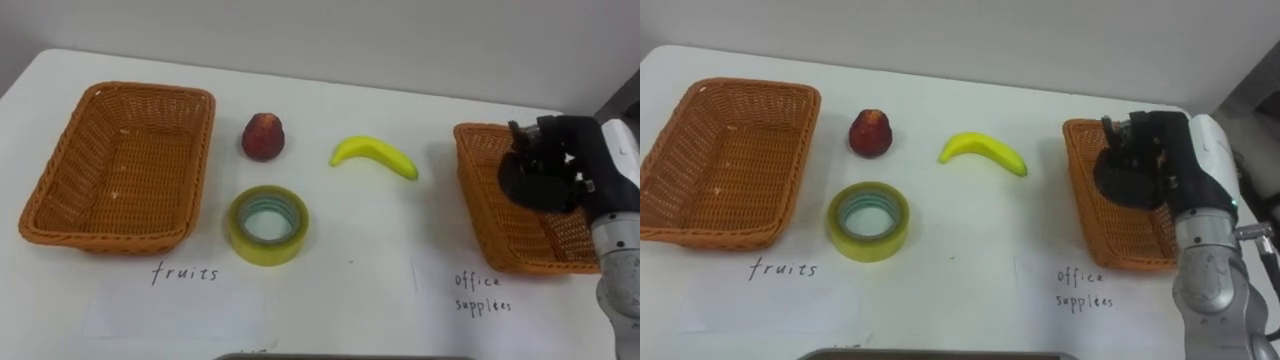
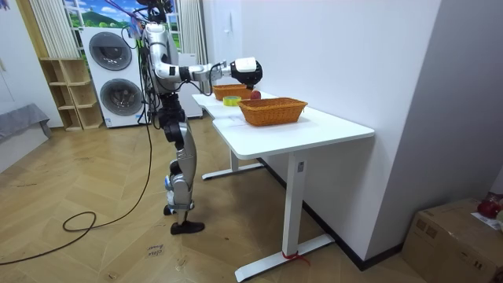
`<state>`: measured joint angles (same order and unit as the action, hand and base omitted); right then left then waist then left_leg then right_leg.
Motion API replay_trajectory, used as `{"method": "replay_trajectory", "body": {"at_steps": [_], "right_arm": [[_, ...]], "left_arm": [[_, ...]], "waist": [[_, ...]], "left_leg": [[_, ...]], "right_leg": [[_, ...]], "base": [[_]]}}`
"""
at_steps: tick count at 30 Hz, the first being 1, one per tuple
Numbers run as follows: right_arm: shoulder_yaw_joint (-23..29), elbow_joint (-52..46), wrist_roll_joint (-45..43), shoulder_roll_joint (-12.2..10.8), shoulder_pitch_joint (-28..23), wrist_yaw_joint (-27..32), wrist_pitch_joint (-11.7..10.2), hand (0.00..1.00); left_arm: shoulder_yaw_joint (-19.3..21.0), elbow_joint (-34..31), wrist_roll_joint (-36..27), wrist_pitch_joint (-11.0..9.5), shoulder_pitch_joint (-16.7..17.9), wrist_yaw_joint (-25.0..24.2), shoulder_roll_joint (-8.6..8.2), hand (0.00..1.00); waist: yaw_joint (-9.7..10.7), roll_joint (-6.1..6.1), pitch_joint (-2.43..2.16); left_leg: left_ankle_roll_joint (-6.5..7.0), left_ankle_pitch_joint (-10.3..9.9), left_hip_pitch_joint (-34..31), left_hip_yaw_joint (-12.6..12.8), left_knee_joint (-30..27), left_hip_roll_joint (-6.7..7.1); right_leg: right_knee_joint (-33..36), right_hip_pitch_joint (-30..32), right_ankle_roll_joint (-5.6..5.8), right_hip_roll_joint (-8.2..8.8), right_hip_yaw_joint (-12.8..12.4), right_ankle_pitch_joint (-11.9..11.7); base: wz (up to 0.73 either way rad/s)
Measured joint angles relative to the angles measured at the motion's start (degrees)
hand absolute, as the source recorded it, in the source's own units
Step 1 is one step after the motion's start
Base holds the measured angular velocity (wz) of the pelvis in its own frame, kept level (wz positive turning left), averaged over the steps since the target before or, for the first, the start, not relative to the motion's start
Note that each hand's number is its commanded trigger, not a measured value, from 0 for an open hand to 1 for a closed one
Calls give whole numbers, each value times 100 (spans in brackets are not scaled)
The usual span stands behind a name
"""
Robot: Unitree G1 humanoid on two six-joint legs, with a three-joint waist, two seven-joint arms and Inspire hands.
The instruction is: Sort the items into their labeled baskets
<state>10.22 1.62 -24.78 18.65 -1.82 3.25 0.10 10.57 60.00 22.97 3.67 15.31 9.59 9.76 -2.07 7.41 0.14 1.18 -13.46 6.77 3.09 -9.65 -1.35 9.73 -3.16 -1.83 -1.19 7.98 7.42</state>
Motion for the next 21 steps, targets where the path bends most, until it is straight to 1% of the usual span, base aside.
{"method": "replay_trajectory", "body": {"at_steps": [3,7,9,11,12,15,19,21], "right_arm": [[1,0,-5,0,-1,36,2,100],[1,0,-5,0,-1,38,14,100],[1,0,-2,0,-1,36,54,100],[1,0,-2,-1,-1,24,100,100],[1,0,-4,-1,-1,21,128,100],[2,0,-4,-1,-3,-20,129,100],[1,0,-4,-1,-9,-76,129,100],[1,0,-4,-1,-9,-96,129,100]], "left_arm": [[44,-67,18,1,25,-1,-9,0],[56,-195,22,6,81,-2,-8,0],[79,-248,24,12,119,-6,-6,0],[133,-263,24,17,132,-15,-9,0],[159,-268,25,20,148,-16,-7,0],[164,-285,25,22,215,-16,-4,0],[165,-285,24,25,238,-16,-4,0],[165,-286,24,25,244,-17,-4,0]], "waist": [[5,-29,-15],[6,-44,-8],[5,-45,-10],[3,-35,-11],[6,-17,-24],[15,0,-35],[11,25,-28],[11,59,-12]], "left_leg": [[0,0,10,7,3,0],[0,0,55,16,13,0],[-1,0,92,18,26,-2],[0,0,90,18,25,-1],[0,0,91,18,22,0],[0,0,92,19,14,1],[0,0,92,19,12,1],[-1,-1,89,19,12,2]], "right_leg": [[1,0,0,-1,3,0],[3,-36,0,-2,2,0],[0,-69,0,-2,2,0],[0,-68,0,-3,2,0],[0,-70,0,-2,2,0],[0,-73,0,-1,1,0],[1,-76,0,1,2,0],[0,-76,0,0,1,0]], "base": [[0],[0],[0],[0],[0],[0],[0],[0]]}}
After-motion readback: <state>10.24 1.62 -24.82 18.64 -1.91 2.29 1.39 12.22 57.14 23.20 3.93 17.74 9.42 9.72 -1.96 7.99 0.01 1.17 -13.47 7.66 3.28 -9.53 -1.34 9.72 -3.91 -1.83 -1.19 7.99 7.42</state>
